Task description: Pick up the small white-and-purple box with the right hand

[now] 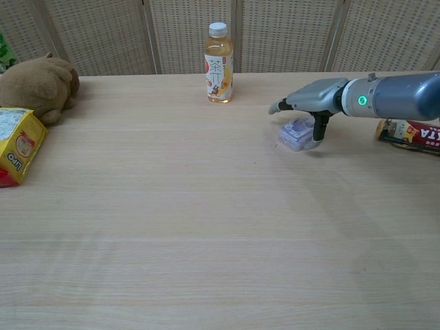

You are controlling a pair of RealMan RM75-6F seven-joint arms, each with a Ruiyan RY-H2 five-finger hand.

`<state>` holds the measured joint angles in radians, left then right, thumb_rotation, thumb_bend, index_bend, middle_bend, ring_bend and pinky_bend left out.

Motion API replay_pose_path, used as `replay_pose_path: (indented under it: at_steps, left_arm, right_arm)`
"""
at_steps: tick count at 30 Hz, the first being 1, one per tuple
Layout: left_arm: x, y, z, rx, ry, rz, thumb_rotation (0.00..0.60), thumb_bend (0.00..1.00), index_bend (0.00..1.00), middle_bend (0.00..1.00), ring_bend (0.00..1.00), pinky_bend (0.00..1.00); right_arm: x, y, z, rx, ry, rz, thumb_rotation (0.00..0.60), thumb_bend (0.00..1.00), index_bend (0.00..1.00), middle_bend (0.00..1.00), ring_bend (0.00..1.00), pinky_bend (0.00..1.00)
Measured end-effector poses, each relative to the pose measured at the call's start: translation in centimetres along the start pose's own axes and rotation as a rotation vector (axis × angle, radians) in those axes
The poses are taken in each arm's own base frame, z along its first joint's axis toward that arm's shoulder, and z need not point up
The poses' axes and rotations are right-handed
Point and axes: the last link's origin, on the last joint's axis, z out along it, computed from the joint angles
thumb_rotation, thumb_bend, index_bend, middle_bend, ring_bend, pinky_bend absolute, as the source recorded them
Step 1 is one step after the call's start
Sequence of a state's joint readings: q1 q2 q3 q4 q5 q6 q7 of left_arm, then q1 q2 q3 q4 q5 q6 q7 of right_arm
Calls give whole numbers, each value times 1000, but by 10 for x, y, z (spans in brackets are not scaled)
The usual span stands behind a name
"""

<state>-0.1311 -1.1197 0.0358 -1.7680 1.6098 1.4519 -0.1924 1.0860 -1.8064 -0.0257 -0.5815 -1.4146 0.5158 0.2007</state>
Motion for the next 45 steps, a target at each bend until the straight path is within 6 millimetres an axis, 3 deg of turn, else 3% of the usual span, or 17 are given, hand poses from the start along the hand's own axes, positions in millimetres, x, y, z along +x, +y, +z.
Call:
replay_pose_path:
  at_steps: [4,7,14,21,30,39,45]
  left_arm:
    - [0,0,0,2,2,-2,600,187,0,0,0,0]
    - [-1,1,1,-3,-1,-3,600,187,0,0,0,0]
    - [-1,1,3,-4,1,-3,600,186,0,0,0,0]
    - [-1,1,3,-4,2,0,600,186,0,0,0,0]
    - [-4,1,6,-9,-7,-8,600,187,0,0,0,0]
    - [-7,4,9,-21,-15,-19,600,187,0,0,0,0]
    - [-9,5,8,-28,-16,-28,600,187,0,0,0,0]
  right_arm:
    - [-2,-2,1,14,3,11,600,307,3,274,130,0]
    - [-4,-2,1,17,2,21,600,321,82,417,275,0]
    - [-4,2,2,16,2,28,600,326,249,598,459,109]
    - [-3,5,1,11,-1,27,600,326,293,657,511,158]
    - [18,14,-6,10,61,41,600,345,330,709,556,191]
    - [58,17,-28,36,159,44,600,343,335,718,572,206]
    - [101,15,-52,47,242,39,600,337,353,738,586,215]
